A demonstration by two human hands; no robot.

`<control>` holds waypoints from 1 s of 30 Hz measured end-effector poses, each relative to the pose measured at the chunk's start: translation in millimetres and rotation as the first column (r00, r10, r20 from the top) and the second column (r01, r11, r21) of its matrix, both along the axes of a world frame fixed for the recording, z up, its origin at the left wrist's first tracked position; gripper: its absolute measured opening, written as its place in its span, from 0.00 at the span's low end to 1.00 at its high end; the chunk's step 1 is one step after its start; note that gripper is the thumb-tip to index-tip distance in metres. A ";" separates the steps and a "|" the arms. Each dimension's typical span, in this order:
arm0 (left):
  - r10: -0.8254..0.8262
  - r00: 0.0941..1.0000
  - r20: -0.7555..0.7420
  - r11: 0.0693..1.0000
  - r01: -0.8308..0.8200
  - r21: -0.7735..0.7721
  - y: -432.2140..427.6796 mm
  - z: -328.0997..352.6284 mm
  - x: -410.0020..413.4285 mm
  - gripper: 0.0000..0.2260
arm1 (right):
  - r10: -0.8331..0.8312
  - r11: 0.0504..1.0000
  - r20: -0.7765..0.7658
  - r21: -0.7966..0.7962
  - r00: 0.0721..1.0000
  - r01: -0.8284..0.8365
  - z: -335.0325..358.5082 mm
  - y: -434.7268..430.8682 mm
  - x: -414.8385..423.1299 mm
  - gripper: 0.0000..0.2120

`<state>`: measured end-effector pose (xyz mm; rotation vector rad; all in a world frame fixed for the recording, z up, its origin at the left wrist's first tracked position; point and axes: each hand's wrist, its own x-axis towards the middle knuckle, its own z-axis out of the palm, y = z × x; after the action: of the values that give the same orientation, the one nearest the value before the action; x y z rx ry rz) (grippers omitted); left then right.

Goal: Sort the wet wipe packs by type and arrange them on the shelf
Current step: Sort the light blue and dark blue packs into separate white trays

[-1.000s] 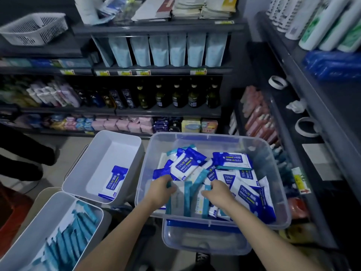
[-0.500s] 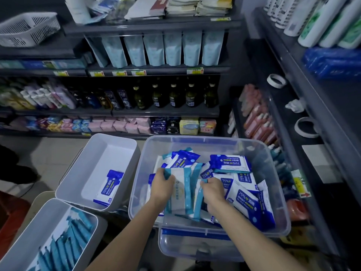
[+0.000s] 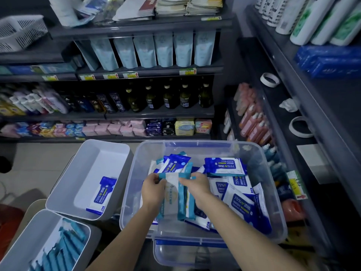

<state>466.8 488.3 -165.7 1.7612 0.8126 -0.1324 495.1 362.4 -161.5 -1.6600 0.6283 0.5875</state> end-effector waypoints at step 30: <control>0.043 0.999 0.026 0.965 -0.035 -0.259 3.4 16.5 -15.9 0.10 | 0.288 0.766 0.154 -0.629 0.945 -0.131 -27.1 -131.4 40.8 0.07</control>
<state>450.9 491.6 -149.3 1.4972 0.7702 -0.1763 535.9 231.0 -188.6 -2.4052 0.4745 0.3360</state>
